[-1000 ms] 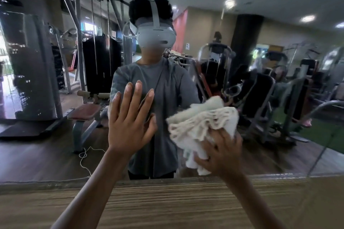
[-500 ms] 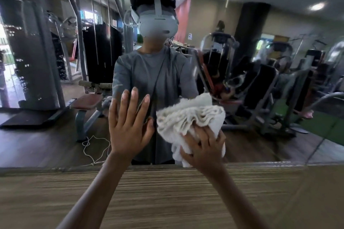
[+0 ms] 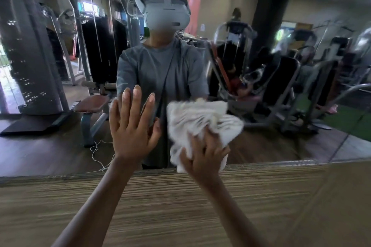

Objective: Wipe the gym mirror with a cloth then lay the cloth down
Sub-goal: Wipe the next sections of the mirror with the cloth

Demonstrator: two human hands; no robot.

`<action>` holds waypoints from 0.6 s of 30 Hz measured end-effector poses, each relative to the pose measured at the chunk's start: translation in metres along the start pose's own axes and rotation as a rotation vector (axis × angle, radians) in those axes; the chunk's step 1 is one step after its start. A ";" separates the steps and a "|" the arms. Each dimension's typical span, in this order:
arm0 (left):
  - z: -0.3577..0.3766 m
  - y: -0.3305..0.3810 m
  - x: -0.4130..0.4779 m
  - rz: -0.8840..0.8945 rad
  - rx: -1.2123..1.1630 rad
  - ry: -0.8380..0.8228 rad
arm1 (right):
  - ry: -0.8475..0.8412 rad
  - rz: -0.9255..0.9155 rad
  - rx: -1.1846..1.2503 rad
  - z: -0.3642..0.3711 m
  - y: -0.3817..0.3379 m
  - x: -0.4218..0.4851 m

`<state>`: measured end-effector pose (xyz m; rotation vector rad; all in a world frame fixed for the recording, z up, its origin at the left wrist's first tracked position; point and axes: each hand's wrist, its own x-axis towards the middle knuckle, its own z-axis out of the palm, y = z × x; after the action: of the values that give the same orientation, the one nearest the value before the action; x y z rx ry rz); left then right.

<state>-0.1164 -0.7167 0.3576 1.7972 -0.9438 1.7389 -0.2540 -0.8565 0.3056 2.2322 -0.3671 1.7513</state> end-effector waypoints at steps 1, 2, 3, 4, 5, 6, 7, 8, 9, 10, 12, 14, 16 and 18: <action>0.000 0.000 0.000 0.000 0.000 -0.003 | -0.063 -0.166 -0.037 0.000 0.017 -0.019; -0.001 0.000 -0.001 -0.004 0.003 -0.002 | -0.088 -0.264 -0.055 -0.002 0.039 -0.034; 0.001 0.001 -0.001 -0.008 0.006 0.002 | -0.087 -0.260 -0.070 -0.006 0.062 -0.044; 0.001 0.001 -0.001 -0.009 0.009 0.004 | -0.070 -0.162 -0.084 -0.012 0.083 -0.048; 0.002 0.003 -0.001 -0.006 0.020 0.010 | -0.032 0.007 -0.096 -0.018 0.100 -0.045; 0.003 0.004 0.000 -0.001 0.039 0.019 | 0.028 0.200 -0.106 -0.021 0.109 -0.036; 0.005 0.005 0.001 0.002 0.054 0.020 | 0.094 0.378 -0.101 -0.022 0.109 -0.022; 0.005 0.006 0.000 0.000 0.060 0.014 | 0.150 0.515 -0.085 -0.020 0.100 -0.006; 0.005 0.006 0.000 0.000 0.064 0.011 | 0.190 0.607 -0.052 -0.016 0.084 0.007; 0.005 0.006 -0.001 0.006 0.072 0.011 | 0.216 0.656 -0.014 -0.011 0.061 0.018; 0.003 0.005 -0.001 0.011 0.076 0.010 | 0.197 0.608 0.044 -0.003 0.013 0.023; 0.001 0.003 -0.001 0.013 0.054 0.012 | 0.072 0.374 0.075 0.001 -0.021 0.006; 0.000 0.002 0.000 0.012 0.035 0.011 | -0.075 0.013 0.041 0.002 -0.018 -0.019; 0.000 0.002 -0.001 0.012 0.025 0.015 | -0.122 -0.256 0.026 0.001 0.015 -0.041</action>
<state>-0.1174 -0.7180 0.3565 1.7951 -0.9324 1.7759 -0.2686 -0.8699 0.2664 2.2931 -0.0780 1.5025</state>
